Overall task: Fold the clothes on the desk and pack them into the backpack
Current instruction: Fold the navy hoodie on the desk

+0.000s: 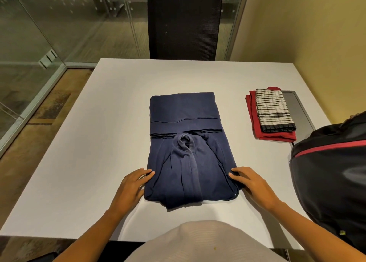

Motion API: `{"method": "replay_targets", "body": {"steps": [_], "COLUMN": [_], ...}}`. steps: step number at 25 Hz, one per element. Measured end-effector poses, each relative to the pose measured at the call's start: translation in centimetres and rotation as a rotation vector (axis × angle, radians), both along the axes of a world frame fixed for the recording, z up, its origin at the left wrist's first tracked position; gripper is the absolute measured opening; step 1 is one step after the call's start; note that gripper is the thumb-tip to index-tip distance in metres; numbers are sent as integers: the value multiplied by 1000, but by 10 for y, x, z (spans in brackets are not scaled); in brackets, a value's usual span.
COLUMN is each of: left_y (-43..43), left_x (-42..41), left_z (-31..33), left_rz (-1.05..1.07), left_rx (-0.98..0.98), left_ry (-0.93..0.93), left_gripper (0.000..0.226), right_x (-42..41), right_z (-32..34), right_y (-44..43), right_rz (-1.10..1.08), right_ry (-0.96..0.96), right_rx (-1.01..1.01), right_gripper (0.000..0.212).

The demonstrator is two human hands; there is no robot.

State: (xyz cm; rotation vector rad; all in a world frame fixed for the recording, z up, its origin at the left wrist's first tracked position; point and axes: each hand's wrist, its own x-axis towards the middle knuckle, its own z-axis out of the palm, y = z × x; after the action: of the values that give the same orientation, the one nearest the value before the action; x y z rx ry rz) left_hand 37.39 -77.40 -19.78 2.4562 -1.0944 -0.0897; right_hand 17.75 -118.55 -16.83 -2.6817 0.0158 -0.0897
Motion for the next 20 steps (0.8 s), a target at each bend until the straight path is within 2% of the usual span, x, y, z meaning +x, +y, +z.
{"method": "replay_targets", "body": {"steps": [2,5,7,8,11,15,17,20], "left_y": [-4,-15,-30,-39,-71,-116,-138,-167], "left_x": [0,0,6,13,39,93,130,195], "left_z": [2,11,24,33,68,118,132,126], "left_rz": [18,114,215,262,347,580,707,855], "left_rx": [4,-144,-249,-274,-382,-597,-638,-598], "left_ry": [-13,21,85,118,231,349,388,448], "left_gripper": [63,30,44,43,20,14,14,19], "right_x": [14,33,45,51,85,160,206,276], "right_z": [6,9,20,27,57,94,104,95], "right_y": [1,-2,-4,-4,-1,-21,-36,-57], "right_rz": [-32,-1,-70,-114,-166,-286,-395,-551], "right_ry": [-20,-115,-94,-80,-113,-287,-298,-180], "right_rx": [25,100,179,229,357,506,584,738], "right_gripper": [32,30,34,34,27,10,8,12]}}
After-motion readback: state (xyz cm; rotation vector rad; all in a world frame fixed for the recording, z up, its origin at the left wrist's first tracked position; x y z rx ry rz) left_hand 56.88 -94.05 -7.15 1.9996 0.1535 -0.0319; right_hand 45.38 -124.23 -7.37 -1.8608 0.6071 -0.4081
